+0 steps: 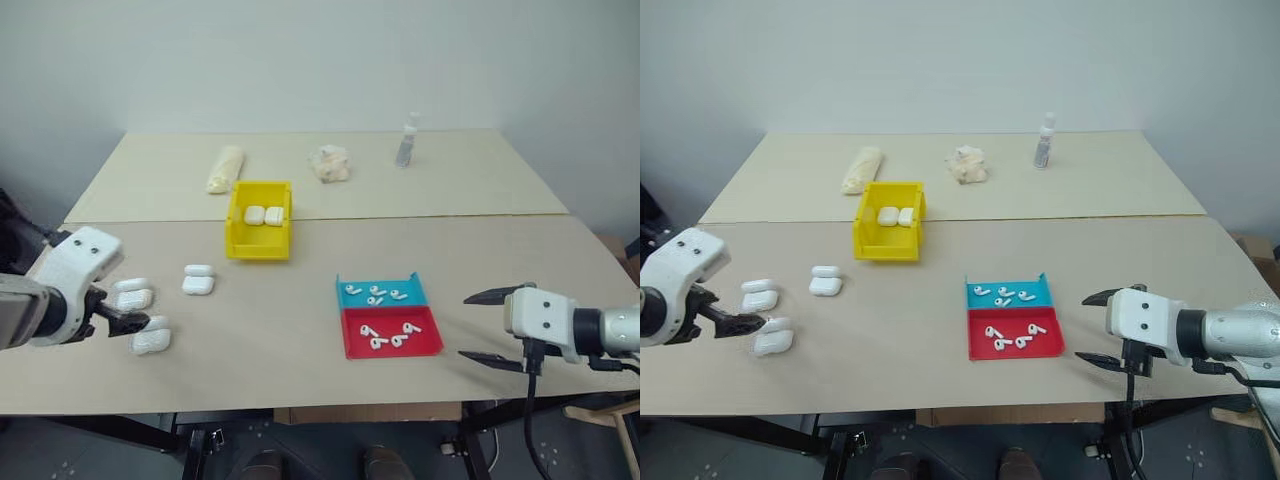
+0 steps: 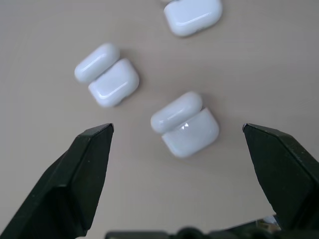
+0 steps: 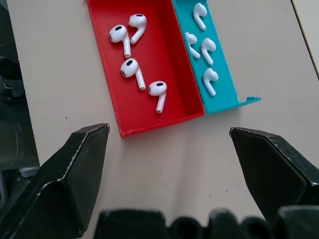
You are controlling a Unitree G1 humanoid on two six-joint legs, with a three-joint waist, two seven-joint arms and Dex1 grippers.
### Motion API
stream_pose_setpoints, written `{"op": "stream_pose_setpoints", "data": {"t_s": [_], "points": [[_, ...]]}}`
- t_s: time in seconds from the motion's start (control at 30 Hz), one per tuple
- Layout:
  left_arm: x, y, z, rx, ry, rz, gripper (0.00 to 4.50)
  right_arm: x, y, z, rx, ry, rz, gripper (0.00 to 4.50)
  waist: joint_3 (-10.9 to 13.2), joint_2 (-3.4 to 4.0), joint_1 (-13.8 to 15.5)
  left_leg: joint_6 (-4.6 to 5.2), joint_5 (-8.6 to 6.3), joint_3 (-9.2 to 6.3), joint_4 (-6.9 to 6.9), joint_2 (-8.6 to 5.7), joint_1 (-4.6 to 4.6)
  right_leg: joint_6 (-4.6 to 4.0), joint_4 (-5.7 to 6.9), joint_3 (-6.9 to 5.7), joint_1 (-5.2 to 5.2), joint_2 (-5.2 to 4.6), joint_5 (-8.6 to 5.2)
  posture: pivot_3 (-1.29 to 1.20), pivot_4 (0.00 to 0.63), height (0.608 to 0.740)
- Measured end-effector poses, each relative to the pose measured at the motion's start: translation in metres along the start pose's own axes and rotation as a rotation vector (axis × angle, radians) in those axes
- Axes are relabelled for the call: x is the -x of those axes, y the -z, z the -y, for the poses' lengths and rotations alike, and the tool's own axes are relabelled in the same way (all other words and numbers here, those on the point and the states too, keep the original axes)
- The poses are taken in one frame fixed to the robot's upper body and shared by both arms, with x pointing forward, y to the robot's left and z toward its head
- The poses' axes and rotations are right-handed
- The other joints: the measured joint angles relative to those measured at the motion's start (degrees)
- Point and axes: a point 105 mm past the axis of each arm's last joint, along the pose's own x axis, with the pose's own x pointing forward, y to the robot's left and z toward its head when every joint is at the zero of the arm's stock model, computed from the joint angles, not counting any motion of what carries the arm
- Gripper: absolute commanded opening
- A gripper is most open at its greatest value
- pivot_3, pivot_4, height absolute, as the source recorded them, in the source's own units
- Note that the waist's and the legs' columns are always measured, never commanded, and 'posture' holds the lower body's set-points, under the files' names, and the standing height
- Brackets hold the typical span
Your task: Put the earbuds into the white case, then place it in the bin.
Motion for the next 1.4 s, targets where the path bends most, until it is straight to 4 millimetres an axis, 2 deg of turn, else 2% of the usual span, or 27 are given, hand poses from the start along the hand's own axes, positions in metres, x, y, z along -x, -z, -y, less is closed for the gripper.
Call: {"op": "stream_pose_setpoints", "data": {"t_s": [0.17, 0.23, 0.57, 0.9, 1.2, 1.4], "points": [[-0.007, 0.021, 0.002, 0.184, -0.013, -0.079, 4.5, -0.003, 0.001, 0.001, -0.007, -0.014, 0.004, 4.47, 0.0, 0.01, 0.7, -0.2, -0.03, 0.02, -0.06, 0.14, -0.23, -0.02, 0.07, 0.12, -0.4, -0.14, 0.0, 0.0, 0.15, 0.74], [-0.011, 0.018, 0.007, 0.254, -0.019, -0.041, 4.5, -0.004, 0.003, 0.001, -0.014, -0.016, 0.002, 4.47, 0.0, 0.0, 1.0, -0.54, 0.13, 0.07, -0.1, -0.06, -0.43, -0.02, 0.19, 0.15, -0.64, -0.31, 0.0, 0.0, 0.15, 0.74], [-0.035, 0.023, 0.011, 0.483, -0.151, 0.054, 4.5, -0.004, 0.009, -0.007, -0.051, -0.037, -0.016, 4.47, 0.0, 0.01, 1.3, -0.57, 0.15, 0.18, -0.13, -0.21, -0.36, -0.07, 0.17, 0.14, -0.55, -0.19, -0.02, 0.0, 0.15, 0.74], [-0.055, 0.027, 0.031, 0.579, -0.158, 0.046, 4.5, 0.001, 0.009, -0.009, -0.056, -0.026, -0.03, 4.47, 0.0, -0.01, 1.6, -0.58, 0.17, 0.22, -0.11, -0.19, -0.28, -0.07, 0.17, 0.16, -0.46, -0.13, -0.02, 0.0, 0.15, 0.74], [-0.064, 0.01, 0.032, 0.649, -0.196, 0.063, 4.5, 0.002, 0.009, -0.011, -0.065, -0.025, -0.037, 4.47, 0.0, -0.03, 1.9, -0.63, 0.2, 0.22, -0.1, -0.21, -0.24, -0.06, 0.09, 0.15, -0.38, -0.12, -0.01, 0.0, 0.15, 0.74], [-0.072, 0.013, 0.035, 0.646, -0.205, 0.021, 4.5, 0.006, 0.011, -0.011, -0.075, -0.015, -0.05, 4.47, -0.1, -0.04, 1.9, -0.68, 0.23, 0.22, -0.09, -0.2, -0.22, -0.06, 0.11, 0.15, -0.37, -0.11, -0.01, 0.0, 0.15, 0.74]]}}
